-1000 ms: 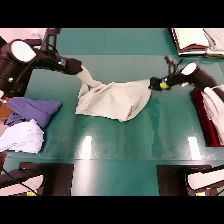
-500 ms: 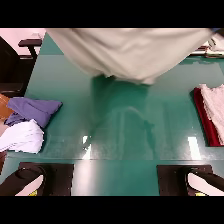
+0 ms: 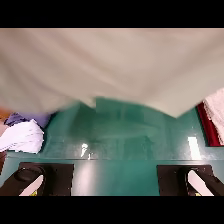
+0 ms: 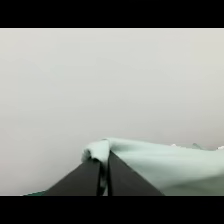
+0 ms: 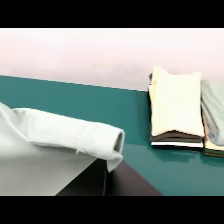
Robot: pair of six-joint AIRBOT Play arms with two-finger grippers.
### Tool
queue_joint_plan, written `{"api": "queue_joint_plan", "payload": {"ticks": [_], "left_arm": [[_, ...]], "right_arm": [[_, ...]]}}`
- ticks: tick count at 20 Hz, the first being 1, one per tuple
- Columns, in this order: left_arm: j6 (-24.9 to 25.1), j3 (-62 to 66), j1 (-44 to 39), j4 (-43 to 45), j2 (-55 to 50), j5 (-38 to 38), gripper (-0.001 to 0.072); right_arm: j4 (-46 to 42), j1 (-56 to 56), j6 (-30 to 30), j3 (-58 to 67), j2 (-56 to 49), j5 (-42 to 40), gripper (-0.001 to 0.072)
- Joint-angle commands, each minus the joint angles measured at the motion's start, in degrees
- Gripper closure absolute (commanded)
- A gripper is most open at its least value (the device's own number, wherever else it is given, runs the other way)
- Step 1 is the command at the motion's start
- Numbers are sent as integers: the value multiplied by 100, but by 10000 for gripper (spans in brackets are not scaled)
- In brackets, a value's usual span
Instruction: Fold the shirts.
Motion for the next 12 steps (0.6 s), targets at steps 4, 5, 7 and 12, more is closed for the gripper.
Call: {"api": "queue_joint_plan", "payload": {"ticks": [4, 5, 7, 12], "left_arm": [[-315, -273, 4, 1217, -1095, -743, 681], [-313, -417, 2, 1224, -1429, -883, 681], [-317, -767, 2, 1198, -2240, -1099, 680], [-280, -1320, 4, 1231, -4170, -1056, 679]], "right_arm": [[-44, 225, 166, 52, -1034, 761, 702], [-44, 455, 166, 50, -1419, 855, 702], [-223, 824, 232, 48, -2184, 872, 702], [-817, 1331, 310, 48, -4072, 748, 701]]}}
